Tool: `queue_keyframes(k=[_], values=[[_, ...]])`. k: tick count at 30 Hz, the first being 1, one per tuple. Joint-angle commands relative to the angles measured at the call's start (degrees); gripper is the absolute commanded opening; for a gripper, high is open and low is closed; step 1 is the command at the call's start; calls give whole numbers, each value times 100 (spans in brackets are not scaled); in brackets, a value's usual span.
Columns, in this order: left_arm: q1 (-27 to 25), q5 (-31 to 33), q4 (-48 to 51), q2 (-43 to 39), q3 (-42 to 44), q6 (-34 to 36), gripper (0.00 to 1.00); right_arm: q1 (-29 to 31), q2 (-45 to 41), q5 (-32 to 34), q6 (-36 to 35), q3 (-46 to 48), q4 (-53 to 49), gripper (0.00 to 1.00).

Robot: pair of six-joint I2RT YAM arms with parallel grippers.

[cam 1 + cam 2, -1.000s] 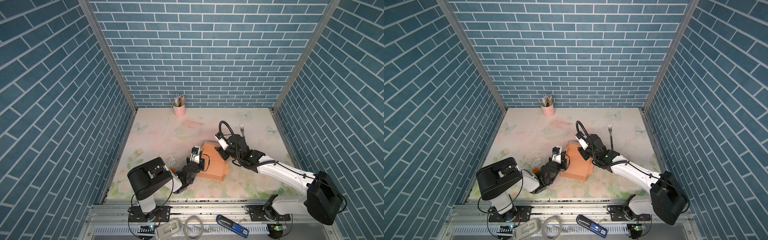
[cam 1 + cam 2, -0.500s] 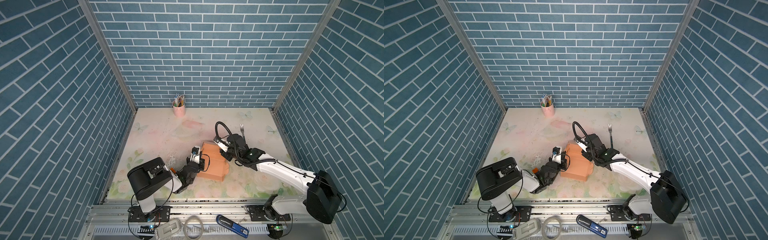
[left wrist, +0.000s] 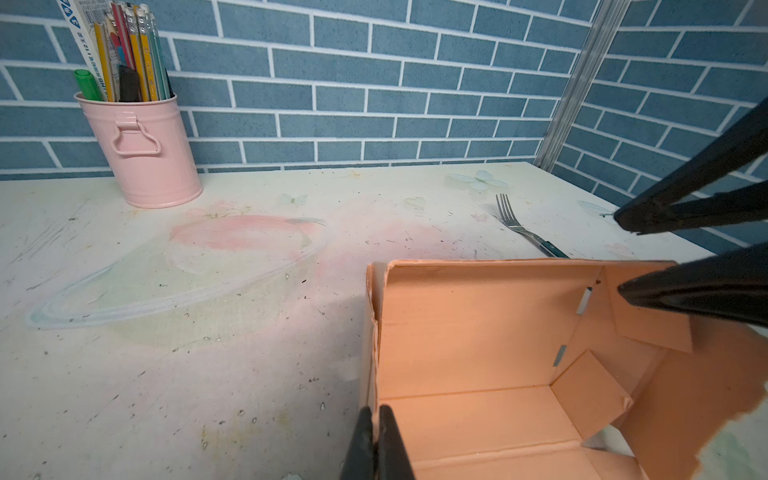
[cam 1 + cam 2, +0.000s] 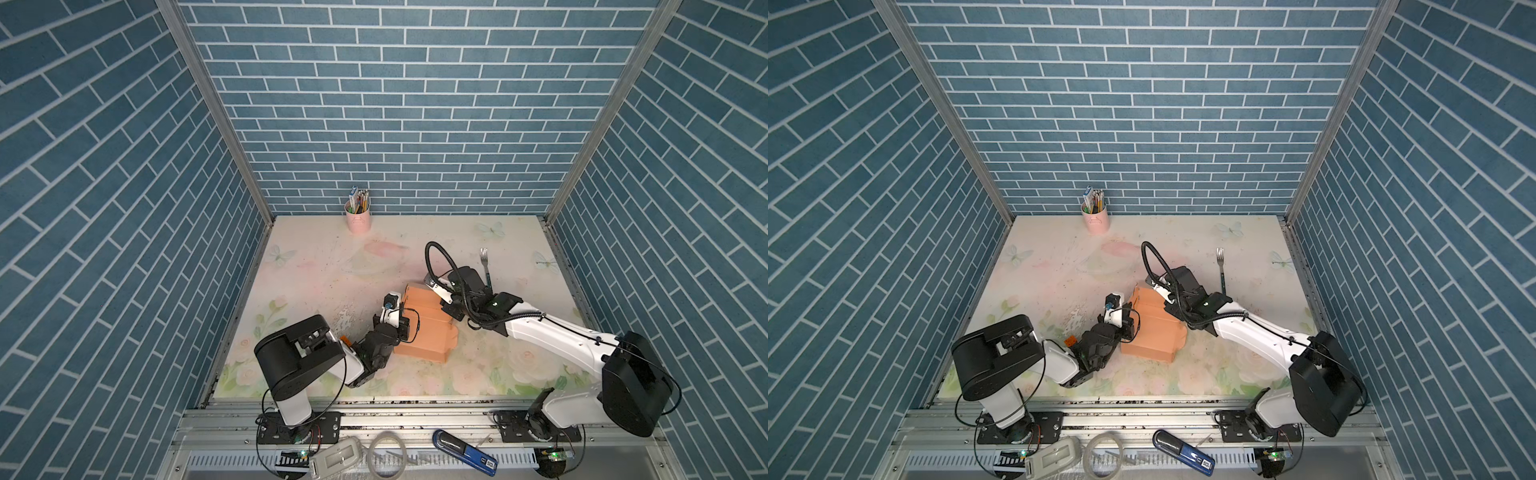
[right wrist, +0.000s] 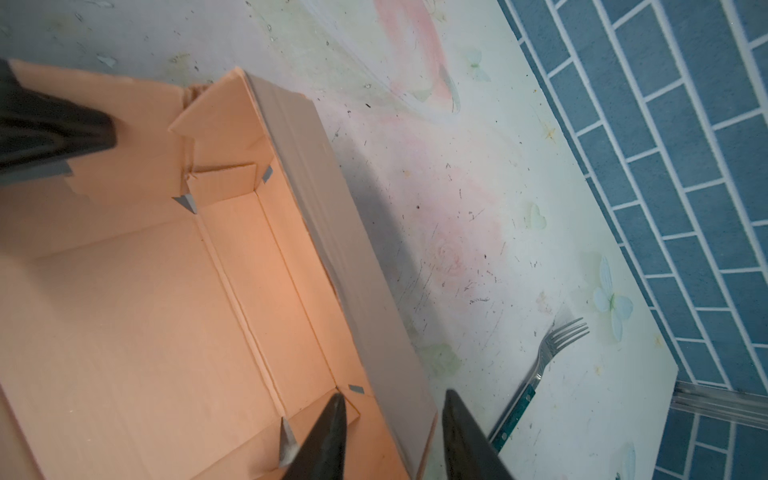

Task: Fold the paper box

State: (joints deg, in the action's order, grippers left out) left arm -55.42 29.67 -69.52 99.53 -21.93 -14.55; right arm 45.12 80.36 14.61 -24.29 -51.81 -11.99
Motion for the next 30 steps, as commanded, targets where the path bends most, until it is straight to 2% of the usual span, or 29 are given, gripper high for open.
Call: queue_keyframes(k=[1,5,11,16,30], values=[[-28,-44,158,-62,-46,48,1,36,183,297,-272,-200,-9,38],[-28,-29,148,-67,-42,48,1,40,239,410,-345,-173,140,33],[-26,-46,178,-65,-59,44,1,114,230,546,-442,-45,518,19],[-28,-49,184,-82,-57,39,1,222,222,587,-442,120,730,13],[-28,-34,246,-109,-67,8,2,476,178,792,-421,482,1058,9]])
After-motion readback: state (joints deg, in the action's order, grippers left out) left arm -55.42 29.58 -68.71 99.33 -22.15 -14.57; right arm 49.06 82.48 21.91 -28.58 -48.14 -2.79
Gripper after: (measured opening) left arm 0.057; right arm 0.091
